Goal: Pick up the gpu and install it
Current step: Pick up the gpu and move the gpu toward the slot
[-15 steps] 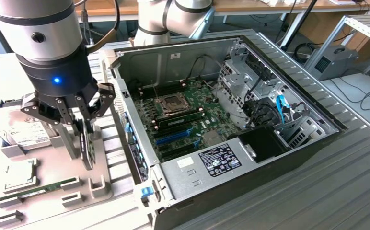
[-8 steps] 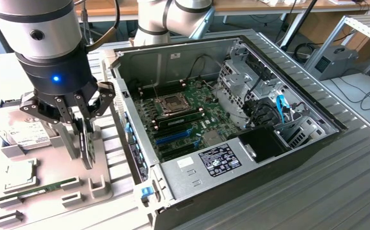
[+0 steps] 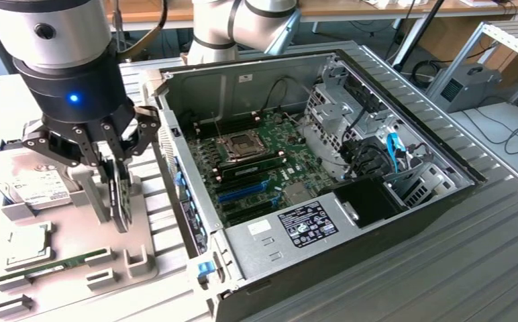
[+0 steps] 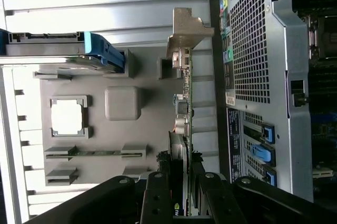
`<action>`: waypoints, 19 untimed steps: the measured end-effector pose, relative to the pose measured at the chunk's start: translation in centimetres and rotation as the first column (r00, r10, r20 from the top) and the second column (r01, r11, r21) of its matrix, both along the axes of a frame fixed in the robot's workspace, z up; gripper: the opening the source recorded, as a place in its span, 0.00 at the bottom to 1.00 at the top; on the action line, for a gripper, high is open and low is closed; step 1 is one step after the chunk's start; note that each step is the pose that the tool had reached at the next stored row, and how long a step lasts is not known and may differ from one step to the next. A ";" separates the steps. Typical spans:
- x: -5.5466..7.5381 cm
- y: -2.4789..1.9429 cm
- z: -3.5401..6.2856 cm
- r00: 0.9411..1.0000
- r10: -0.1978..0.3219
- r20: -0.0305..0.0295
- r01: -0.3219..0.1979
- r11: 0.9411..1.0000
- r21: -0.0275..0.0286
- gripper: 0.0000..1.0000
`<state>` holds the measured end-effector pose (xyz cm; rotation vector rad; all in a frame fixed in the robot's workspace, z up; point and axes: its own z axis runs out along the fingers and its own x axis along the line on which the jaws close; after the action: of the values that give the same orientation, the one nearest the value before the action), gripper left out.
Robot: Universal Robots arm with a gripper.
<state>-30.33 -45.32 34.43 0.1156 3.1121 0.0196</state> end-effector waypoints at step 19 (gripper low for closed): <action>0.0 0.00 3.10 1.000 0.000 0.000 0.000 1.000 0.000 0.26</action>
<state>-30.33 -45.32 37.53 0.1156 3.1121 0.0196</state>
